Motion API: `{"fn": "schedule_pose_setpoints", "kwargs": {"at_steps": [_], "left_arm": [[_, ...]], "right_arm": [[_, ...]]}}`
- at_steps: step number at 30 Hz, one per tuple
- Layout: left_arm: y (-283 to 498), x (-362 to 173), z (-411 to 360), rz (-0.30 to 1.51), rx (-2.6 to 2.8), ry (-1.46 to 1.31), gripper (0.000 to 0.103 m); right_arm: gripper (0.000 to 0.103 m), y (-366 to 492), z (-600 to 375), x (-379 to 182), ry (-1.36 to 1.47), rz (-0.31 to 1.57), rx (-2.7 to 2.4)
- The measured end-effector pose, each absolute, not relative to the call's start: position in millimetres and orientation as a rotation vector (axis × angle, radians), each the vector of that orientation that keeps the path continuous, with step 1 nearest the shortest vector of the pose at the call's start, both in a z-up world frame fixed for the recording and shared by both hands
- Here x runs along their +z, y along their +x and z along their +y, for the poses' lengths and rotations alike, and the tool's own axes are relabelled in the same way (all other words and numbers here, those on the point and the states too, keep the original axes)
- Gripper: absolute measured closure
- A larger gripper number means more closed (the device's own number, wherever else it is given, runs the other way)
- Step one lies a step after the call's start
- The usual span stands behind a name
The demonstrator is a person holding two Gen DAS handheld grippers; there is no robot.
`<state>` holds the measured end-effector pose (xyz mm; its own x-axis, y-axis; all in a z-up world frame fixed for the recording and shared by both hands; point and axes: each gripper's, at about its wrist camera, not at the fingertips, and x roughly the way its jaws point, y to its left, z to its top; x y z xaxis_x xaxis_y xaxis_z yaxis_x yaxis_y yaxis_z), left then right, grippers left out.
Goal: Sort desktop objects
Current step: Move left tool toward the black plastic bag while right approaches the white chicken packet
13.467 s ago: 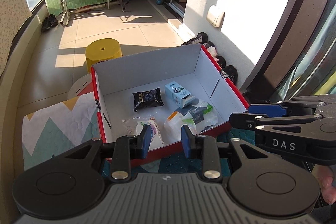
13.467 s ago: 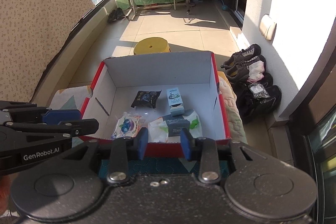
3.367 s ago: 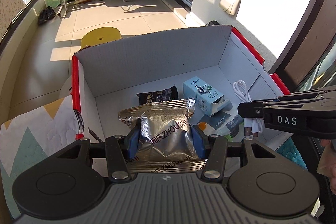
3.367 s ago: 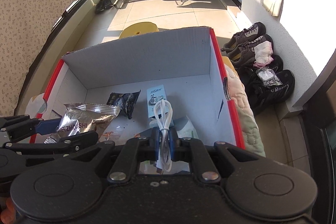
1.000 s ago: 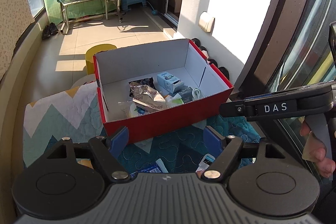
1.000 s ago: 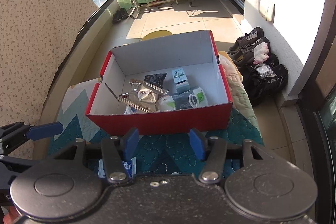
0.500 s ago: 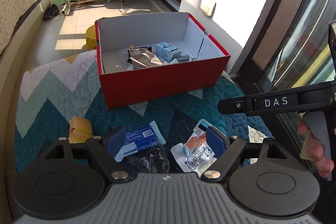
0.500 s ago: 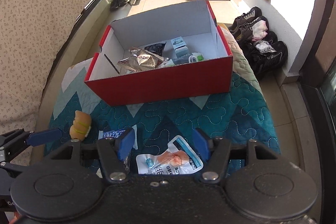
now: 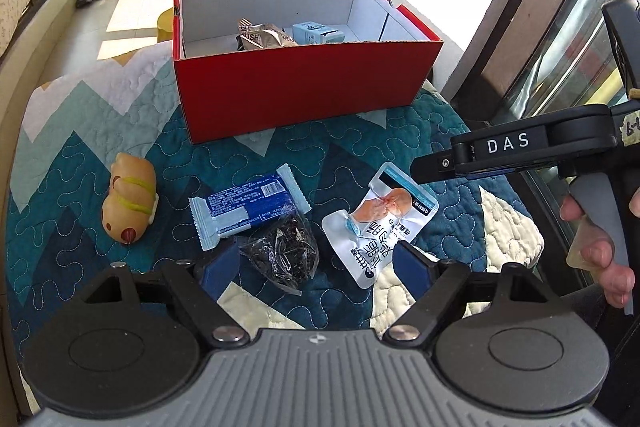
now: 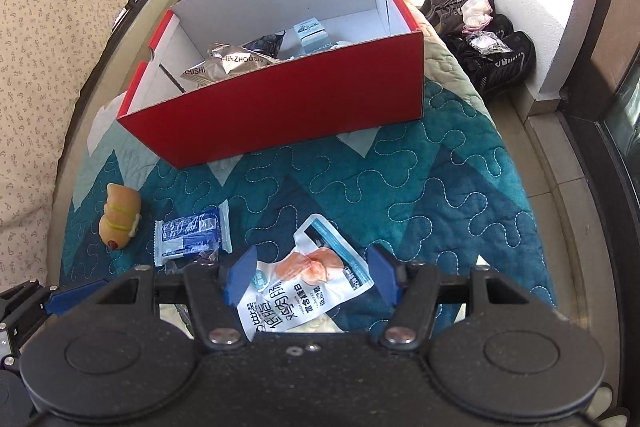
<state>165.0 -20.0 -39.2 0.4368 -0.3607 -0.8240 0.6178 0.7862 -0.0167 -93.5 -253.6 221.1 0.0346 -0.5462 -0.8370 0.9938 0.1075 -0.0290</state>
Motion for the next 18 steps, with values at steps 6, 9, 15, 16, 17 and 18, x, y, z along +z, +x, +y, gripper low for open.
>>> {"fn": "schedule_pose_setpoints", "kwargs": {"at_steps": [6,9,15,16,17,18], "left_arm": [[172.3,-51.5,-18.1,0.971,-0.606,0.279,0.011],[177.6,-59.8,-17.8,0.993,-0.6,0.268,0.006],[187.8,-76.8,-17.1,1.032,-0.586,0.268,0.006],[189.6,-78.8,-17.0,1.036,-0.585,0.267,0.006],[191.4,-80.4,-16.9,1.039,-0.585,0.265,0.006],[193.0,-82.2,-16.9,1.041,-0.583,0.265,0.006]], "right_arm": [[0.041,-98.2,-265.5,209.4,0.732,0.84,-1.375],[0.041,-99.4,-272.6,202.4,0.749,0.849,-1.383],[0.041,-96.2,-285.8,186.8,0.771,0.881,-1.382],[0.041,-95.6,-287.6,184.5,0.775,0.885,-1.382],[0.041,-95.0,-289.6,181.8,0.78,0.89,-1.382],[0.041,-94.6,-291.1,179.3,0.785,0.893,-1.381]]}}
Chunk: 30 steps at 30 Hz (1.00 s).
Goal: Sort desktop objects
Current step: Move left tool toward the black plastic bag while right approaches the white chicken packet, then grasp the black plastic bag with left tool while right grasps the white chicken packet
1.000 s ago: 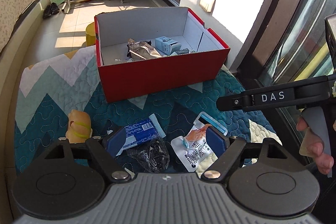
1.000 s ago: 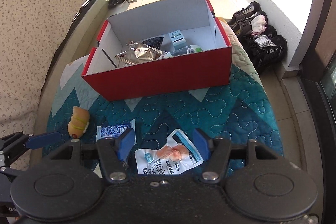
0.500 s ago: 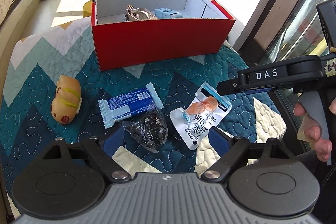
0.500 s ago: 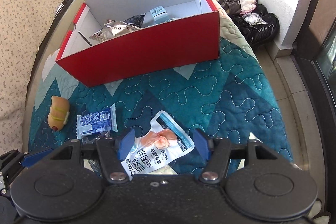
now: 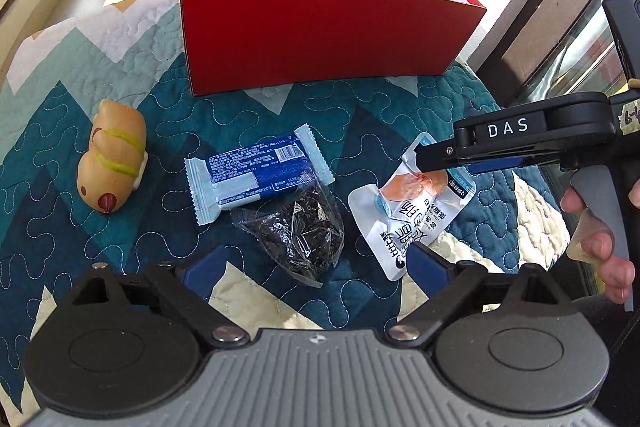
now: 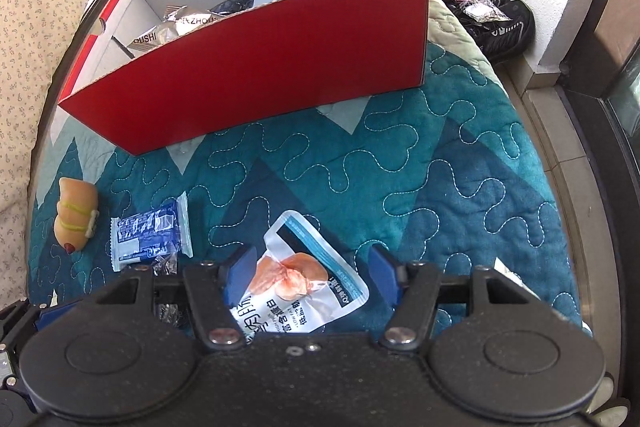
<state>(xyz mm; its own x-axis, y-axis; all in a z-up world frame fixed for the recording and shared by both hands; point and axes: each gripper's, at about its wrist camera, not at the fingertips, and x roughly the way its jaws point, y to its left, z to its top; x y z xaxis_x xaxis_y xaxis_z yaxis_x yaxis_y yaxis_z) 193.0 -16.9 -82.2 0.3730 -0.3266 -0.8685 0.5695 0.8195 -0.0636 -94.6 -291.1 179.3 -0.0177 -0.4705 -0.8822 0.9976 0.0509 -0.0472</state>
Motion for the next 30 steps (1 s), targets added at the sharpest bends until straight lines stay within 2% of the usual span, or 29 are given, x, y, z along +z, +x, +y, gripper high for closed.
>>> {"fn": "schedule_pose_setpoints", "kwargs": {"at_steps": [14,19,30], "left_arm": [[206.9,-98.4,-20.1,1.047,-0.556,0.292,0.006],[207.7,-99.5,-19.2,1.044,-0.567,0.296,0.006],[201.7,-95.1,-19.1,0.995,-0.586,0.32,0.006]], "right_arm": [[0.039,-79.6,-294.9,159.9,0.793,0.93,-1.392],[0.039,-98.1,-297.7,170.5,0.961,0.815,-1.439],[0.037,-88.0,-288.0,161.9,1.132,0.744,-1.499]]}}
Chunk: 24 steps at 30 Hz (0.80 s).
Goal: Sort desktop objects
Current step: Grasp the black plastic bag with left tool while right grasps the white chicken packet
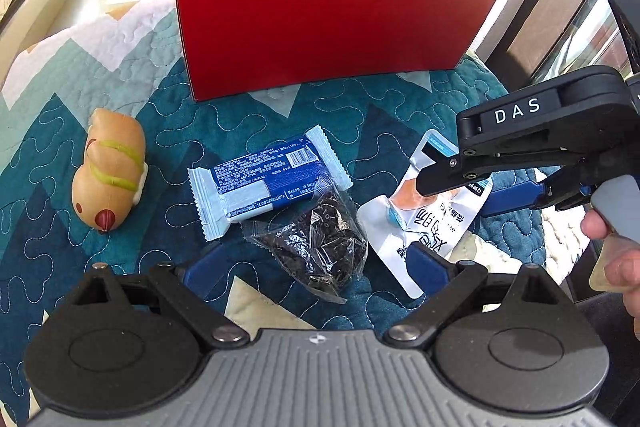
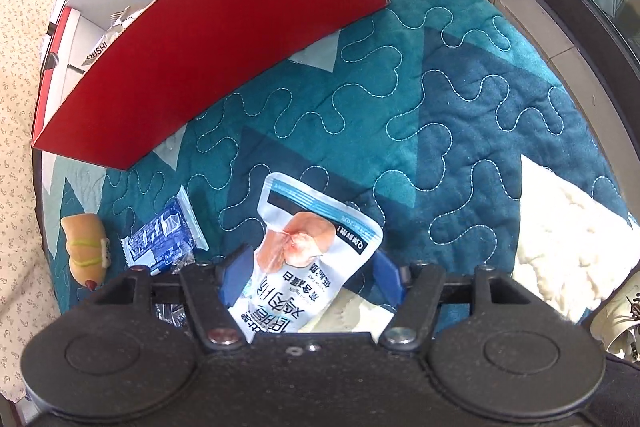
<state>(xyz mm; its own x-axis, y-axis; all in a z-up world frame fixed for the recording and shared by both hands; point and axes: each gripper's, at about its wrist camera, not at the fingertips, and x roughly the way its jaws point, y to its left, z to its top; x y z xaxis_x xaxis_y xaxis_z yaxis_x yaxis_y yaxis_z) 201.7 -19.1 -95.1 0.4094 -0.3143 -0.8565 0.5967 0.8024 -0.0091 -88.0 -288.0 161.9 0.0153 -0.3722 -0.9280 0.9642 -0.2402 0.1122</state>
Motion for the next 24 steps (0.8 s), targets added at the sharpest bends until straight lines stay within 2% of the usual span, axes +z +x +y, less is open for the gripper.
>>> {"fn": "schedule_pose_setpoints", "kwargs": {"at_steps": [6,11,17,19,22,24], "left_arm": [[200.6,-97.4,-19.4,0.963,-0.586,0.35,0.007],[203.1,-99.9,-21.9,0.95,-0.596,0.348,0.007],[202.6,-105.1,-26.4,0.941,-0.606,0.377,0.023],[203.5,-106.9,-26.6,0.95,-0.606,0.374,0.033],[203.4,-108.1,-26.2,0.958,-0.621,0.368,0.042],[202.8,-107.8,-26.3,0.953,-0.623,0.372,0.043]], "right_arm": [[0.036,-72.8,-299.9,158.2,1.175,0.71,-1.537],[0.032,-49.3,-306.2,153.1,1.069,0.823,-1.575],[0.034,-25.7,-305.4,145.2,0.916,0.992,-1.561],[0.036,-21.2,-305.3,143.4,0.883,1.031,-1.559],[0.041,-16.9,-304.6,142.0,0.844,1.063,-1.564],[0.044,-16.5,-304.6,142.9,0.836,1.063,-1.559]]}}
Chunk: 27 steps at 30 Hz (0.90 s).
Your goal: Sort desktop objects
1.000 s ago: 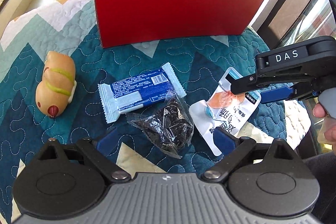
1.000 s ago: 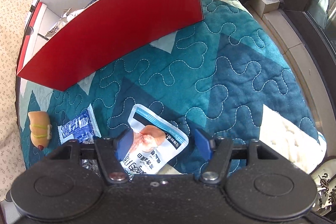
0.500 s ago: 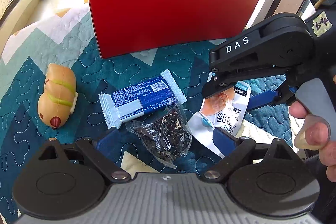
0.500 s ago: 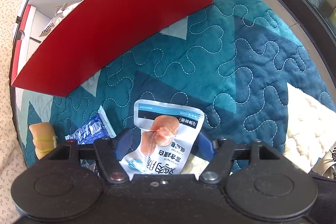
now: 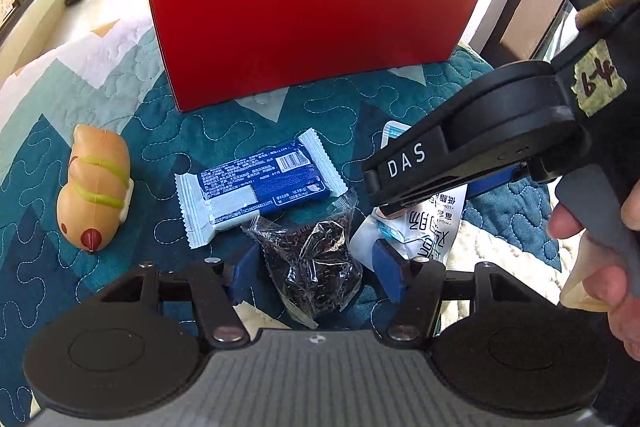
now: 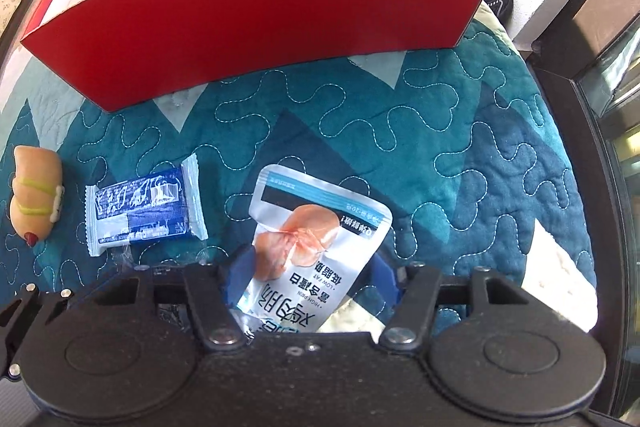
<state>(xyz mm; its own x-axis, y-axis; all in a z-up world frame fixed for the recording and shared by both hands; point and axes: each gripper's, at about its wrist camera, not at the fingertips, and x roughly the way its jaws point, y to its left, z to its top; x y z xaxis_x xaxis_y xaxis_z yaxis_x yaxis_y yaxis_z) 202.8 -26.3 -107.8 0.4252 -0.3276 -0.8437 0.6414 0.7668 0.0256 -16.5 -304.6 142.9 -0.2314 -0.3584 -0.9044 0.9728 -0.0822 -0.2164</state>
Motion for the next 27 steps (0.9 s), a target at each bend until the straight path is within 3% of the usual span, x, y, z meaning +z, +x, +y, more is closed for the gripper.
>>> {"fn": "schedule_pose_setpoints", "kwargs": {"at_steps": [7,20,21,22,23,25,27], "left_arm": [[203.6,-106.6,-26.4,0.958,-0.644,0.361,0.064],[197.6,-99.9,-27.6,0.953,-0.661,0.367,0.069],[197.4,-99.0,-27.0,0.953,-0.661,0.363,0.069],[197.2,-97.9,-26.5,0.952,-0.661,0.361,0.069],[196.9,-97.2,-26.3,0.951,-0.66,0.361,0.069],[197.1,-96.6,-26.4,0.951,-0.659,0.362,0.069],[197.5,-95.9,-26.1,0.949,-0.658,0.361,0.069]], "right_arm": [[0.066,-35.4,-309.3,155.1,0.887,0.974,-1.518],[0.079,-29.6,-305.4,176.0,0.875,0.921,-1.481],[0.082,-30.6,-304.6,178.8,0.877,0.912,-1.476],[0.094,-30.9,-304.5,181.3,0.877,0.904,-1.472],[0.097,-30.8,-304.4,184.3,0.862,0.905,-1.48],[0.093,-29.3,-305.3,187.6,0.847,0.913,-1.456],[0.075,-27.9,-307.4,186.0,0.864,0.94,-1.44]]}}
